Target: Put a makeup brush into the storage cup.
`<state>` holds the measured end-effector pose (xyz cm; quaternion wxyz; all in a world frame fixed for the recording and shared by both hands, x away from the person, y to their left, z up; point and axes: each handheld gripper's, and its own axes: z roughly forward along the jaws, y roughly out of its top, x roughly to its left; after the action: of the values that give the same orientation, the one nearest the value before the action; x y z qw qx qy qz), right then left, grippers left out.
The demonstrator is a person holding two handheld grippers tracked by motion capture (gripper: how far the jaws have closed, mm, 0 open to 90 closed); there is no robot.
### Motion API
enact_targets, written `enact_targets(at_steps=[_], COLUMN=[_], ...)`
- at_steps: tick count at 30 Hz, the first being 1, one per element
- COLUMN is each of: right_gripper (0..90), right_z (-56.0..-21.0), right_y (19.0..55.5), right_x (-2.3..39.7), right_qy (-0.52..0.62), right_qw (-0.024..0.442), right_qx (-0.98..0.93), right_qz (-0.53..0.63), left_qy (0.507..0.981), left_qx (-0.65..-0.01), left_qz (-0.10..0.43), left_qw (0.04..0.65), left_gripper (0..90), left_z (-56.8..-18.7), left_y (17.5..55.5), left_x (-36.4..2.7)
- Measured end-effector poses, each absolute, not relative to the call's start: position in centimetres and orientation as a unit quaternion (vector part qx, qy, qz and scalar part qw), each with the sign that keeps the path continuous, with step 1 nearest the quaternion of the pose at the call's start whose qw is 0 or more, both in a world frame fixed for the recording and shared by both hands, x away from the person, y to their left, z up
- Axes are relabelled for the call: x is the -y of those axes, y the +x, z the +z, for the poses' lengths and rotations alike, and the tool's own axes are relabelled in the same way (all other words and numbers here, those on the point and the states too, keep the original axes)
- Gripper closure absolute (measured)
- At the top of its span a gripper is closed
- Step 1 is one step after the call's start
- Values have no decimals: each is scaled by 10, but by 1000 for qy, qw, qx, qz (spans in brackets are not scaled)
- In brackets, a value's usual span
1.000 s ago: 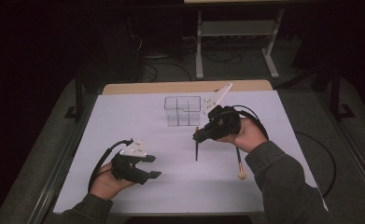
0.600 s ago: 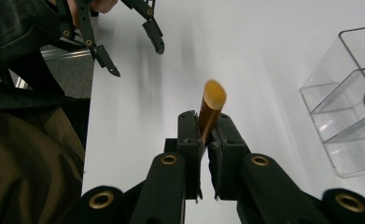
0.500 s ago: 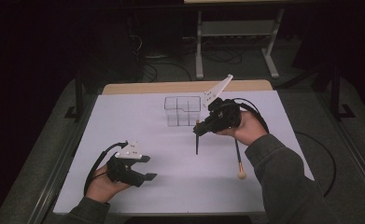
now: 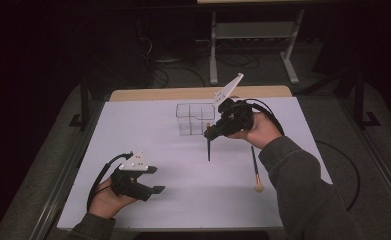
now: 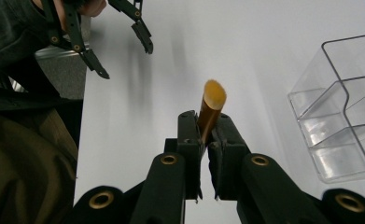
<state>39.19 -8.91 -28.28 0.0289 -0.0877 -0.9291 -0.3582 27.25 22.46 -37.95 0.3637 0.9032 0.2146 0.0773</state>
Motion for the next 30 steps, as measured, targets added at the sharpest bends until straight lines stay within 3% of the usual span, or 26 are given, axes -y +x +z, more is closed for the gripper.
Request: enact_targets(at_steps=[30], right_gripper=[825], right_z=[-258], right_y=[422], right_x=[78], right_qy=[-94], right_qw=[18], right_qx=[930], right_qz=[-356], left_qy=[897], left_qx=[-224], left_qz=[79], left_qw=[374], left_gripper=[281], left_z=[-378], left_y=[271], left_x=[-230])
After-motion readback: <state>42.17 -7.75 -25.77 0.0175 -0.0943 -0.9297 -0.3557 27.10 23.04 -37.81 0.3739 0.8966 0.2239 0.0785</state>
